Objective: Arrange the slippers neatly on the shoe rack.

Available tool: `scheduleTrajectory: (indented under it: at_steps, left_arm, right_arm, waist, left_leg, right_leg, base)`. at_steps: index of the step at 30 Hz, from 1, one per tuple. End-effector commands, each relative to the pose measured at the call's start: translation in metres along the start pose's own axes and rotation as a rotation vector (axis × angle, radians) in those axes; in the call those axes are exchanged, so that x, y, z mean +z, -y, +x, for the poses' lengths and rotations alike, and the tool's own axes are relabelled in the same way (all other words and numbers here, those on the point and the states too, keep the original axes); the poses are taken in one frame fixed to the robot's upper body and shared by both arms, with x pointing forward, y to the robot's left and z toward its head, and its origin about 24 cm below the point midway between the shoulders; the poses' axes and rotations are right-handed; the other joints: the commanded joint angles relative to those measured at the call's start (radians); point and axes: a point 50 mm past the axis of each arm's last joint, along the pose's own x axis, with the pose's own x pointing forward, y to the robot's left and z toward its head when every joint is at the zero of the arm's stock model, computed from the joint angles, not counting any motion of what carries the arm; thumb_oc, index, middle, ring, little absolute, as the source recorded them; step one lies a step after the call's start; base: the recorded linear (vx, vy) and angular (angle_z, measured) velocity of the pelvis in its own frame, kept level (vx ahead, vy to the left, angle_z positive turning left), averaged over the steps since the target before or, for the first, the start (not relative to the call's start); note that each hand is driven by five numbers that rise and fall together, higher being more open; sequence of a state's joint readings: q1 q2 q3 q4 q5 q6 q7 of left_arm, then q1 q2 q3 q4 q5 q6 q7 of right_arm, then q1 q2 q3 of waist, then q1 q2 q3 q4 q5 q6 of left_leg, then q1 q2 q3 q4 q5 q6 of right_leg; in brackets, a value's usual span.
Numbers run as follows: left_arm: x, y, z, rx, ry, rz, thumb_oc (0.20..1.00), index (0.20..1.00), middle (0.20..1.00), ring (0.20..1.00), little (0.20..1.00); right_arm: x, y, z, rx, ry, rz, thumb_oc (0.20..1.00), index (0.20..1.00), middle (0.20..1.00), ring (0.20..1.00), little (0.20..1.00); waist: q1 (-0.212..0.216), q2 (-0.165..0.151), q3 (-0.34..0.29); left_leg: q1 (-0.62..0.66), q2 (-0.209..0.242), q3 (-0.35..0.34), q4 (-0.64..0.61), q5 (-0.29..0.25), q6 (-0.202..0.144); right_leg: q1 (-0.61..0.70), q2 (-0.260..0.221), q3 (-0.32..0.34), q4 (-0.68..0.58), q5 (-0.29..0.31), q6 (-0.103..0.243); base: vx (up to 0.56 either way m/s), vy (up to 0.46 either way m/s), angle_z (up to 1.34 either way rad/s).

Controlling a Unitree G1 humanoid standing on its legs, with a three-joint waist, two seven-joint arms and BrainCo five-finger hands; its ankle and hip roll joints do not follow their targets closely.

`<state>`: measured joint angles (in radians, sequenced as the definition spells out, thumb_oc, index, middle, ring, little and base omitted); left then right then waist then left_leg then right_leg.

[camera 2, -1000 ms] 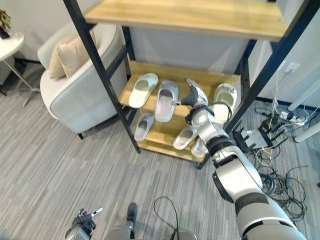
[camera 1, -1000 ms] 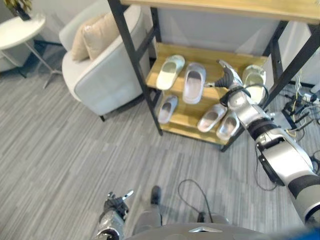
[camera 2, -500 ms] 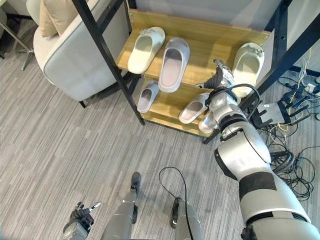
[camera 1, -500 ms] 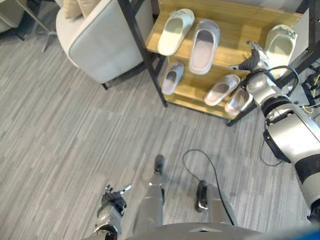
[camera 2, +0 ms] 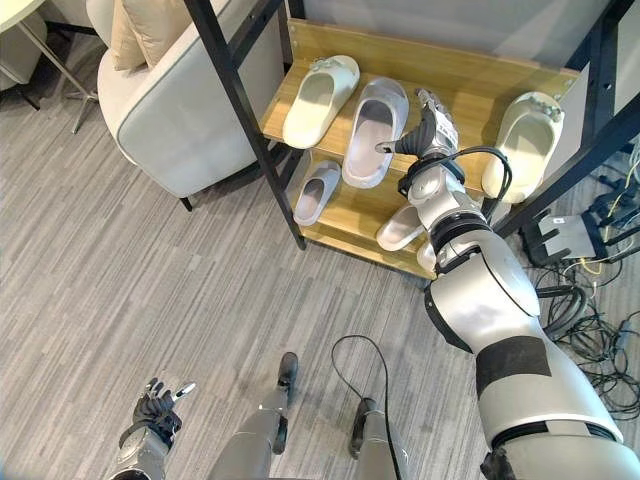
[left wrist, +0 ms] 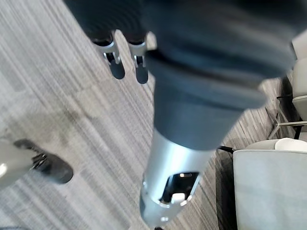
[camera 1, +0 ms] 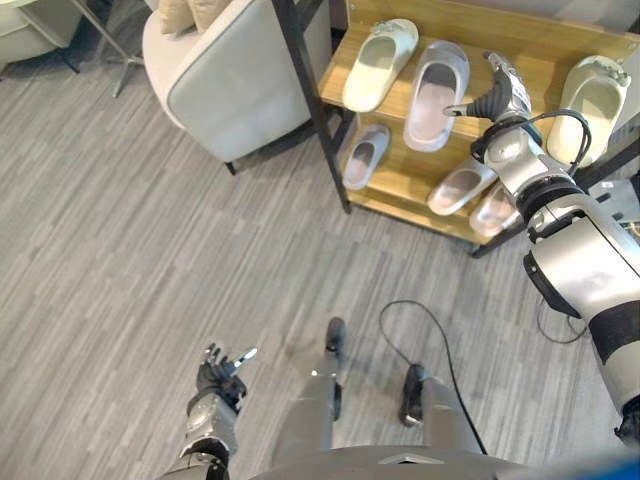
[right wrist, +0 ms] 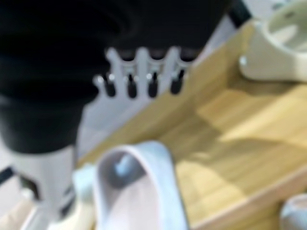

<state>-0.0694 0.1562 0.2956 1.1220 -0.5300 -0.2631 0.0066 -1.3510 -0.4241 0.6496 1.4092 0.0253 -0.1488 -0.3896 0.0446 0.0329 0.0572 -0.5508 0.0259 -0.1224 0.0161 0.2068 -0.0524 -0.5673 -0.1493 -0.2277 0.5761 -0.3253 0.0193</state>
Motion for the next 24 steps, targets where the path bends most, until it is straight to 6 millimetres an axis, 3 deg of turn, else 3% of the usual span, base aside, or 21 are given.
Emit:
scheduleTrajectory:
  at_steps: [1,7,8,9,10,12,15,24]
  left_arm:
    - [0.028,0.001,0.01,0.021,0.079,-0.079,1.0,1.0,1.0,1.0,1.0]
    - [0.025,0.002,0.009,0.01,0.074,-0.075,1.0,1.0,1.0,1.0,1.0]
    - [0.024,0.002,0.008,0.011,0.07,-0.074,1.0,1.0,1.0,1.0,1.0]
    - [0.023,0.001,0.008,0.012,0.067,-0.073,1.0,1.0,1.0,1.0,1.0]
    - [0.038,0.019,0.014,0.029,0.112,-0.143,1.0,1.0,1.0,1.0,1.0]
    - [0.035,0.009,0.013,0.034,0.086,-0.142,1.0,1.0,1.0,1.0,1.0]
    - [0.014,-0.004,0.006,0.041,0.031,-0.086,1.0,1.0,1.0,1.0,1.0]
    - [0.003,-0.009,0.003,0.085,-0.006,-0.084,1.0,1.0,1.0,1.0,1.0]
  right_arm:
    - [0.059,0.069,0.024,-0.166,0.136,0.001,1.0,1.0,1.0,1.0,1.0]
    - [0.052,0.063,0.023,-0.142,0.121,-0.026,1.0,1.0,1.0,1.0,1.0]
    - [0.051,0.061,0.023,-0.141,0.12,-0.032,0.89,0.89,0.89,0.89,0.89]
    - [0.049,0.06,0.022,-0.14,0.117,-0.036,0.878,0.878,0.878,0.878,0.878]
    - [0.055,0.052,0.021,-0.125,0.126,-0.017,0.893,0.893,0.893,0.893,0.893]
    - [0.051,0.058,0.022,-0.129,0.117,-0.024,1.0,1.0,1.0,1.0,1.0]
    - [0.044,0.051,0.02,-0.116,0.103,-0.019,1.0,1.0,1.0,1.0,1.0]
    - [0.039,-0.001,0.004,0.01,0.12,0.082,1.0,1.0,1.0,1.0,1.0]
  waist:
    - [0.001,-0.078,0.176]
    - [0.002,-0.082,0.183]
    - [0.001,-0.083,0.183]
    - [0.001,-0.083,0.183]
    - [-0.007,-0.084,0.18]
    - [-0.006,-0.078,0.177]
    - [-0.003,-0.084,0.165]
    - [-0.012,-0.122,0.121]
  left_leg:
    - [0.246,-0.064,-0.001,-0.096,-0.119,0.0]
    - [0.274,-0.058,-0.005,-0.096,-0.123,0.004]
    - [0.28,-0.057,-0.005,-0.096,-0.125,0.005]
    - [0.287,-0.056,-0.005,-0.097,-0.127,0.006]
    - [0.293,-0.053,0.0,-0.098,-0.13,0.006]
    - [0.305,-0.055,0.004,-0.1,-0.135,0.008]
    - [0.338,-0.054,0.006,-0.1,-0.145,0.013]
    - [0.413,-0.043,0.021,-0.092,-0.175,0.026]
  right_leg:
    - [0.394,-0.011,0.005,-0.658,0.363,0.109]
    - [0.426,-0.009,-0.001,-0.659,0.353,0.107]
    - [0.43,-0.01,0.001,-0.659,0.353,0.106]
    - [0.436,-0.01,0.0,-0.659,0.352,0.106]
    - [0.437,-0.01,0.004,-0.659,0.352,0.106]
    - [0.445,-0.012,0.009,-0.66,0.35,0.108]
    - [0.473,-0.009,0.012,-0.66,0.344,0.106]
    - [0.534,0.006,0.031,-0.657,0.329,0.102]
  base:
    - [0.03,0.001,-0.09]
    - [0.02,0.002,-0.04]
    - [0.0,0.0,0.0]
    - [0.0,0.0,0.0]
    - [0.02,0.05,-0.02]
    - [0.02,0.063,-0.03]
    - [0.03,0.046,-0.08]
    - [0.02,0.021,-0.02]
